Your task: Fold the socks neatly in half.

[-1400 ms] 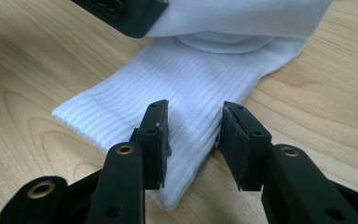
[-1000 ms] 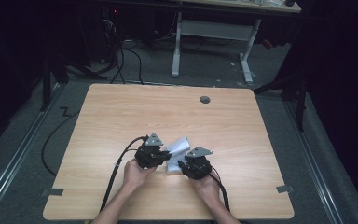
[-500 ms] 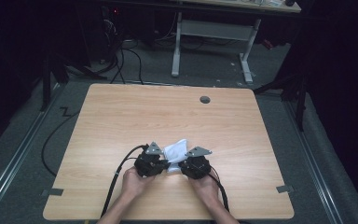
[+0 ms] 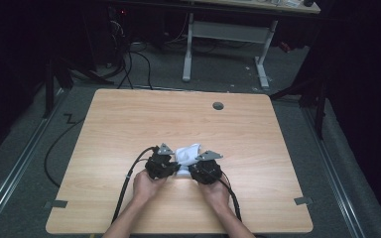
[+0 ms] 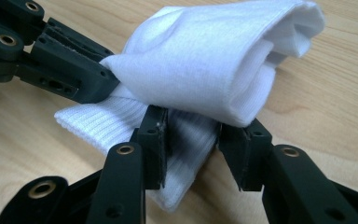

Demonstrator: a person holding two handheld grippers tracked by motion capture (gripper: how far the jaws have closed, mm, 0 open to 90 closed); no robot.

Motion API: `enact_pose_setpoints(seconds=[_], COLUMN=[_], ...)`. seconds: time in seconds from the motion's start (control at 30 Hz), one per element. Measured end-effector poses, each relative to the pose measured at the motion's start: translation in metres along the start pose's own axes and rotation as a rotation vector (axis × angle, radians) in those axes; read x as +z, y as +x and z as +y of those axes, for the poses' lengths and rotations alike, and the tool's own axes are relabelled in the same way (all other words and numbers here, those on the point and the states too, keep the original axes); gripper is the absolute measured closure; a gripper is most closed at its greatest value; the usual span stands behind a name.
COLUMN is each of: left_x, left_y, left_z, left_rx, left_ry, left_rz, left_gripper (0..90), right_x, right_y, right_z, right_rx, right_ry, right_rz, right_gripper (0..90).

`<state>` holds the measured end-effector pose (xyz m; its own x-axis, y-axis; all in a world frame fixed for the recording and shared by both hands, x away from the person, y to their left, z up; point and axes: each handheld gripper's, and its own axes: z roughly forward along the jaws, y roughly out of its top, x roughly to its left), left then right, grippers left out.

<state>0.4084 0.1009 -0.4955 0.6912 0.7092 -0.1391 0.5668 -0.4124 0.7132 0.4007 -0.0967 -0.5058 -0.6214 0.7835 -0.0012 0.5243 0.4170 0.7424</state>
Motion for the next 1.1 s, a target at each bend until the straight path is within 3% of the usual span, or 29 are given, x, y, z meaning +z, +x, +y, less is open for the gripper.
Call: enact_pose_setpoints(seconds=[0.17,0.3,0.43,0.53,0.83,1.1], left_x=[0.002,0.002,-0.001,-0.005,-0.024,-0.016], left_y=[0.002,0.003,0.004,0.001,-0.012,-0.013], left_z=[0.001,0.001,0.003,0.005,0.003,-0.011], left_rx=[0.0,-0.005,-0.021,0.003,0.044,0.037], left_ry=[-0.002,-0.005,-0.009,-0.018,-0.048,-0.012], left_rz=[-0.002,-0.005,-0.014,-0.011,-0.034,-0.031], left_gripper=[83.4,83.4,83.8,84.1,84.2,83.3], right_x=[-0.001,-0.009,-0.007,-0.004,-0.002,-0.003], right_y=[-0.006,-0.001,-0.002,-0.004,-0.001,-0.004], right_z=[0.003,0.001,0.001,0.001,-0.001,0.001], right_rx=[0.027,-0.001,0.007,0.027,0.015,0.034], right_ry=[0.004,-0.007,0.011,0.024,0.014,0.017], right_rz=[0.011,0.008,0.017,0.017,-0.01,0.008], right_gripper=[56.8,55.6,55.4,55.5,57.0,55.5])
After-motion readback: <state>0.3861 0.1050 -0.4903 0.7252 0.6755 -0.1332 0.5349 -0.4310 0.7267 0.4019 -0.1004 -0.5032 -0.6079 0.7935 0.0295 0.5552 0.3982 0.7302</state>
